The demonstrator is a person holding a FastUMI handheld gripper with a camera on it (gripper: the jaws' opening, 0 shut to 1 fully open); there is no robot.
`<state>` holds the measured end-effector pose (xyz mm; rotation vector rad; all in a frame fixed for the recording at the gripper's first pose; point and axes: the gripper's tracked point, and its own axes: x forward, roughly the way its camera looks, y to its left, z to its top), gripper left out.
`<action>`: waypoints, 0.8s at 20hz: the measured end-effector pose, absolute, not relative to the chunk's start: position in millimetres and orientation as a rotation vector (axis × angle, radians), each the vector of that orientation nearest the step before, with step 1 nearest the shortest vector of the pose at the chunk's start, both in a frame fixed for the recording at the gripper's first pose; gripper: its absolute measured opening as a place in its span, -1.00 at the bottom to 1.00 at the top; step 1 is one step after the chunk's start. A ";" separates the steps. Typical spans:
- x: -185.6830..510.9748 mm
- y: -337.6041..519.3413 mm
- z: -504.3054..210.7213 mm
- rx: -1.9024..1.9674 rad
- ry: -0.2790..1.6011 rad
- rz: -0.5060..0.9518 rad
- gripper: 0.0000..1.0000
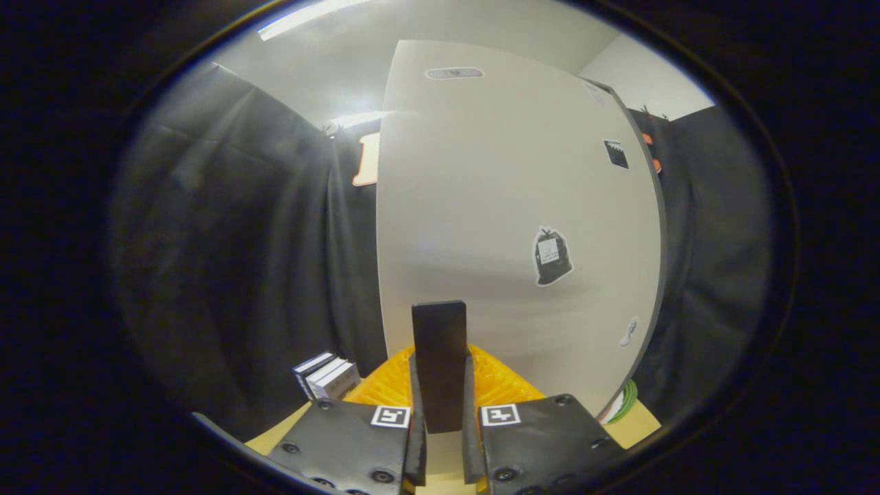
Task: Open the shoe cabinet door, grab the shoes and put them into the shoe cabinet, then close the shoe cabinet door.
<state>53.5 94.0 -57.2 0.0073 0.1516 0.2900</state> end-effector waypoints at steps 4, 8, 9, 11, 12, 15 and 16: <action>21.5 68.9 -52.7 0.003 0.172 0.393 -0.54; 0.2 43.9 -49.9 0.005 0.182 0.456 -0.54; -4.9 35.0 -48.7 0.007 0.186 0.464 -0.54; -20.5 13.8 -46.7 0.017 0.191 0.473 -0.54; -25.0 5.5 -44.7 0.020 0.191 0.472 -0.54; -31.4 -17.1 -41.7 0.022 0.191 0.454 -0.54; -38.0 -26.3 -41.0 0.021 0.188 0.445 -0.54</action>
